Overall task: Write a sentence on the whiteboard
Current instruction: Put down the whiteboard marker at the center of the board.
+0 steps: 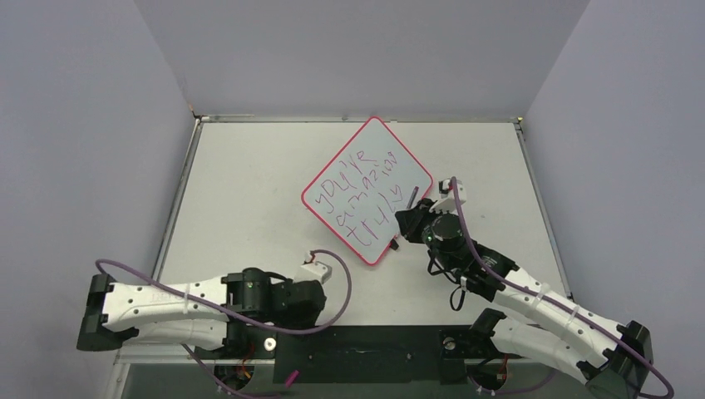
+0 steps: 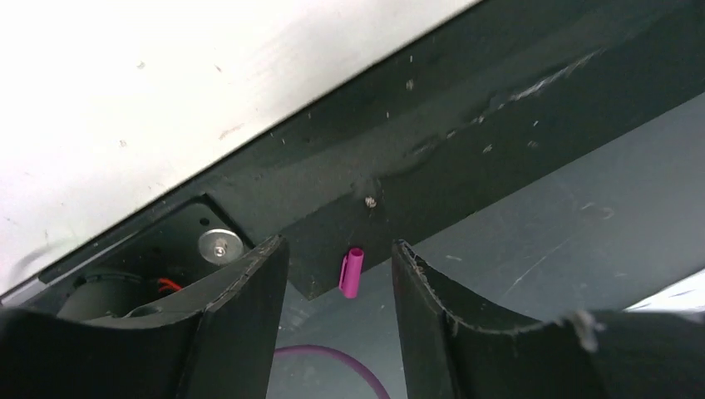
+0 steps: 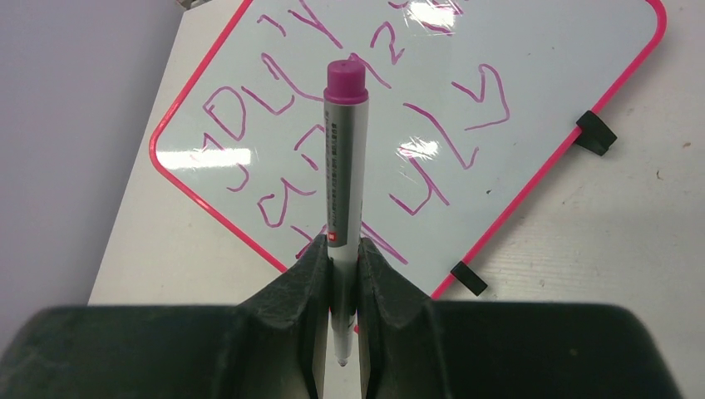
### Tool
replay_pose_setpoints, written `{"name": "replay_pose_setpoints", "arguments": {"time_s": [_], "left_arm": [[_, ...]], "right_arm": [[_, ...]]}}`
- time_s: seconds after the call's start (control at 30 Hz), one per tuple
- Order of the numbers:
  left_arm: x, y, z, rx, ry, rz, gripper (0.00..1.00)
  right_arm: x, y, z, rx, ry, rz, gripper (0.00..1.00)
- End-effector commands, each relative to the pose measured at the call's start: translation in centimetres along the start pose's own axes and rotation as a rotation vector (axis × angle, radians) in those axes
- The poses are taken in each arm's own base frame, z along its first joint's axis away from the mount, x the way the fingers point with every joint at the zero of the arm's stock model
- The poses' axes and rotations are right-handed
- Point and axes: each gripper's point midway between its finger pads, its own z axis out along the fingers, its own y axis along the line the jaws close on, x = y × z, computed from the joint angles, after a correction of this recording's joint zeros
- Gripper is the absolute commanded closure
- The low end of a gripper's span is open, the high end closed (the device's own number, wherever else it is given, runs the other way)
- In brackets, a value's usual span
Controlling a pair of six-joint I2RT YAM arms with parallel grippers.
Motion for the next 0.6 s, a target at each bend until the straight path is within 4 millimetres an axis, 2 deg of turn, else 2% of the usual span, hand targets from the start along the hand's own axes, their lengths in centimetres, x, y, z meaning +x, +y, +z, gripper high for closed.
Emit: {"name": "replay_pose_setpoints", "arguments": {"time_s": [0.0,0.07,0.1,0.17,0.27,0.33,0.4,0.5,0.57], "left_arm": [[0.8,-0.8,-0.6,-0.082,-0.033,-0.020,0.53],[1.8,-1.6,-0.6,-0.059,-0.018,0.008,0.51],[2.3,-1.6,-0.7,-0.063,-0.016,0.010,0.51],[2.1,-0.9,-1.1,-0.087,-0.046,-0.008,0.50],[0.1,-0.8,-2.0,-0.074,-0.156,-0.052,0.48],[-1.3,-1.9,-2.4,-0.014,-0.204,-0.072,0.47],[-1.2,-1.9,-1.8,-0.006,-0.167,-0.030,0.47],[-0.5,-0.8,-1.1,-0.058,-0.107,-0.018,0.45],[-1.4,0.1,-1.4,-0.096,-0.131,-0.033,0.43]], "right_arm": [[-1.2,-0.2,-0.9,-0.001,-0.056,0.051,1.00],[-1.1,-0.5,-1.2,0.003,-0.063,0.058,1.00],[-0.9,-0.7,-1.3,0.007,-0.061,0.058,1.00],[-0.9,-1.0,-1.5,0.010,-0.068,0.064,1.00],[-1.2,-1.0,-1.5,0.016,-0.079,0.072,1.00],[-1.3,-1.0,-1.2,0.028,-0.080,0.069,1.00],[-1.6,-0.8,-1.1,0.032,-0.080,0.062,1.00],[-1.8,-0.8,-0.9,0.043,-0.083,0.048,1.00],[-1.9,-1.0,-0.8,0.054,-0.088,0.043,1.00]]}}
